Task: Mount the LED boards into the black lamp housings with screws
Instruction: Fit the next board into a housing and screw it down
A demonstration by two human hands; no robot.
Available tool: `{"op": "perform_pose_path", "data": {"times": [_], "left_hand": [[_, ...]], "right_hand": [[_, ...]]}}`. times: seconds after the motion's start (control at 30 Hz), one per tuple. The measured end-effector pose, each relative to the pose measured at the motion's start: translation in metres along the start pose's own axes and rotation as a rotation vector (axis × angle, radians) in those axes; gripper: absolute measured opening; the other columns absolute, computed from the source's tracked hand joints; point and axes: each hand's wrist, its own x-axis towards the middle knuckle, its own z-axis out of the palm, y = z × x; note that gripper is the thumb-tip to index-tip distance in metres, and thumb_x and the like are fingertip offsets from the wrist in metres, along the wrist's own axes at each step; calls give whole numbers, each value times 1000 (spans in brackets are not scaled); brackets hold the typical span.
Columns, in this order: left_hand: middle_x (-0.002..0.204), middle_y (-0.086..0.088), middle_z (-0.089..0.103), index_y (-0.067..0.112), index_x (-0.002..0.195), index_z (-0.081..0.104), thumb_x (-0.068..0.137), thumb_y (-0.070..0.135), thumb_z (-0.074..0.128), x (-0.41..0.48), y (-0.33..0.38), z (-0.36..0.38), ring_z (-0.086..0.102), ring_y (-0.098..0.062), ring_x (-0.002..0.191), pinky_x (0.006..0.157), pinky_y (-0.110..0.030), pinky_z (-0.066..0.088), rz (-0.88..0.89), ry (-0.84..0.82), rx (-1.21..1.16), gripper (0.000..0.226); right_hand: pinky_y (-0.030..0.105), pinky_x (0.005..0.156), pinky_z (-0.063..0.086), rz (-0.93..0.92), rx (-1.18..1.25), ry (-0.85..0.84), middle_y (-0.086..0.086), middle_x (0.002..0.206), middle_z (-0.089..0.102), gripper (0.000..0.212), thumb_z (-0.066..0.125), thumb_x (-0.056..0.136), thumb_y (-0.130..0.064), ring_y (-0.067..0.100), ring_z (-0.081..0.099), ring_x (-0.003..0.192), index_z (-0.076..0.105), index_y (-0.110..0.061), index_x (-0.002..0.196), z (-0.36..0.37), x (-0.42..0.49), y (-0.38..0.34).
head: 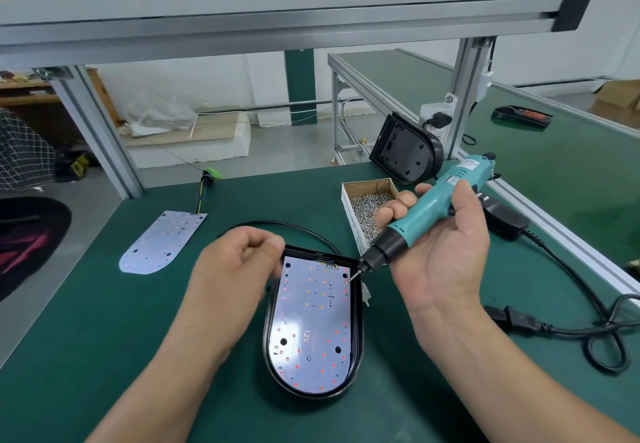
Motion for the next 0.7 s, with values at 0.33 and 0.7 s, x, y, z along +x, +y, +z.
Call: {"op": "perform_pose_path", "data": {"times": [0.33,0.7], "left_hand": [[82,13,64,29,90,52,63,88,56,32,-6,24,62,-8,73,61,-32,44,-144,-180,810,65],[86,13,77,29,96,64,63,54,92,39,-29,-5,69,-2,66,57,-17,50,-137,-438,422,50]], "right_hand": [[39,68,53,-57,2,63,8,81,53,37,58,103,-45,22,52,67,55,-8,102,-6,14,-12],[39,69,53,-52,-41,65,9,81,53,36,57,104,-43,22,52,68,56,-7,104,-8,16,-8]]}}
